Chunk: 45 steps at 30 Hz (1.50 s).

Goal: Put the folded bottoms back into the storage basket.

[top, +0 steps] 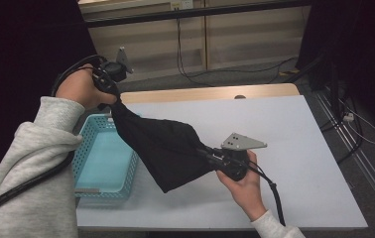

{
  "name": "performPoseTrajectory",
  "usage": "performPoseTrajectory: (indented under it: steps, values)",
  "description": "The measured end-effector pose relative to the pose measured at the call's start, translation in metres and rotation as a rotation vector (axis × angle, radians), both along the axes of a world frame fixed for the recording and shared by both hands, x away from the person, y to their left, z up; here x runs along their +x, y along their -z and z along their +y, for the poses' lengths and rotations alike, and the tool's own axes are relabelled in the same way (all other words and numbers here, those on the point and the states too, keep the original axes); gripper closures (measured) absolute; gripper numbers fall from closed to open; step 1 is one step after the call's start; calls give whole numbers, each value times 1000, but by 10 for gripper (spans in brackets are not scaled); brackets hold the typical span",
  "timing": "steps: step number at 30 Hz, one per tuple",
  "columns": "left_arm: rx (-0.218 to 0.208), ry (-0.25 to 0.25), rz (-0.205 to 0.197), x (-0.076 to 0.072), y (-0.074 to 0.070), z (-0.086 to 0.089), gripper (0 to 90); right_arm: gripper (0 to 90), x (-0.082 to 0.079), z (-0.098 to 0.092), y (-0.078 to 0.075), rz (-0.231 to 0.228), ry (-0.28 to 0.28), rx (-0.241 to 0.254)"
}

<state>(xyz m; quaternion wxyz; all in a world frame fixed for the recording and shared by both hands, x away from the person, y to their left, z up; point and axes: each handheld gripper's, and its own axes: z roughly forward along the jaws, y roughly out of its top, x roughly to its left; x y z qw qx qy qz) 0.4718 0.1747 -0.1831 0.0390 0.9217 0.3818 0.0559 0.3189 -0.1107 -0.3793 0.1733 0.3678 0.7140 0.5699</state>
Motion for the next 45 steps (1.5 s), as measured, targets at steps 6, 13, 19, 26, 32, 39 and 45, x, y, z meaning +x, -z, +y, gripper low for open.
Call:
performPoseTrajectory:
  steps: [6,13,19,26,32,39,45]
  values:
    - [0,-17,0,-2,-5,7,872,829,0,7,1,-7,-9,-1]
    - [-1,-38,-4,-2,-10,20,872,828,0,17,-5,-22,-21,1]
    - [-9,-60,-1,-1,-14,30,872,828,3,29,-5,-20,-29,6]
    - [-7,-83,5,1,-14,45,872,828,6,43,-6,-18,-44,-5]
    - [-5,-99,0,3,-16,57,872,828,5,58,-6,-16,-70,-18]
    - [-11,-108,-1,7,-17,66,872,828,9,71,-7,-22,-78,-42]
    - [-5,-124,-1,12,-22,75,872,828,13,81,-7,-24,-80,-34]
